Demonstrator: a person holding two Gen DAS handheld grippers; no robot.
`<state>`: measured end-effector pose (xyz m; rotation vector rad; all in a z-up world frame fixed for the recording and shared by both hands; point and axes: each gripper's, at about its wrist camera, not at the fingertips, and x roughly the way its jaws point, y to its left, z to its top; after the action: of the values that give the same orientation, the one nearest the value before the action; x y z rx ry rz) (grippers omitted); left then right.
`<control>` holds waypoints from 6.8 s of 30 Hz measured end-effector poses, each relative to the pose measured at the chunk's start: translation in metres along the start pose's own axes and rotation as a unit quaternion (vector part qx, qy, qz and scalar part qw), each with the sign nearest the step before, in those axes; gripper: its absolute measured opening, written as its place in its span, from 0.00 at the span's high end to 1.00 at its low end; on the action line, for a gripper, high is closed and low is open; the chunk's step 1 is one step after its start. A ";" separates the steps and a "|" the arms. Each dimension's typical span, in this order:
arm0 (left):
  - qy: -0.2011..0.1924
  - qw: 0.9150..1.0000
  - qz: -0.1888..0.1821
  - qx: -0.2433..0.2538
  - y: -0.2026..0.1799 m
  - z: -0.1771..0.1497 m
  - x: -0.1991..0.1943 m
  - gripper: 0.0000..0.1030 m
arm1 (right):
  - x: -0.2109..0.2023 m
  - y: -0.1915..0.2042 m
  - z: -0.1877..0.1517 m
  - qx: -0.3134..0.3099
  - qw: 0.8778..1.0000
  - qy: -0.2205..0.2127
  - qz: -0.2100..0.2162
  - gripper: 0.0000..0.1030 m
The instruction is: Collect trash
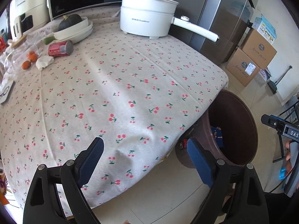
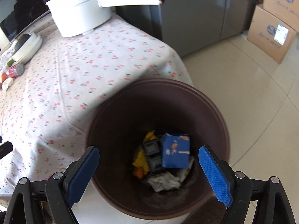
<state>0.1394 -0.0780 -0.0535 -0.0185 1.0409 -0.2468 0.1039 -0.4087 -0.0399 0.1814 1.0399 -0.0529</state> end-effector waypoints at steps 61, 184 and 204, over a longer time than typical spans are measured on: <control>-0.074 0.973 0.152 -0.159 0.356 0.100 0.062 0.94 | 0.190 0.438 0.162 -0.100 0.989 -0.018 0.106 0.01; -0.006 0.993 0.020 0.115 -0.098 -0.032 0.031 0.00 | 0.004 -0.034 -0.025 0.014 0.999 -0.008 -0.039 0.01; -0.044 0.995 0.085 -0.017 -0.021 -0.073 -0.048 0.00 | -0.047 0.040 -0.073 -0.059 0.995 -0.063 -0.052 0.01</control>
<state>0.0502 -0.0807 -0.0469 0.0279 0.9538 -0.0720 0.0229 -0.3582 -0.0302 0.0156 0.9240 -0.0958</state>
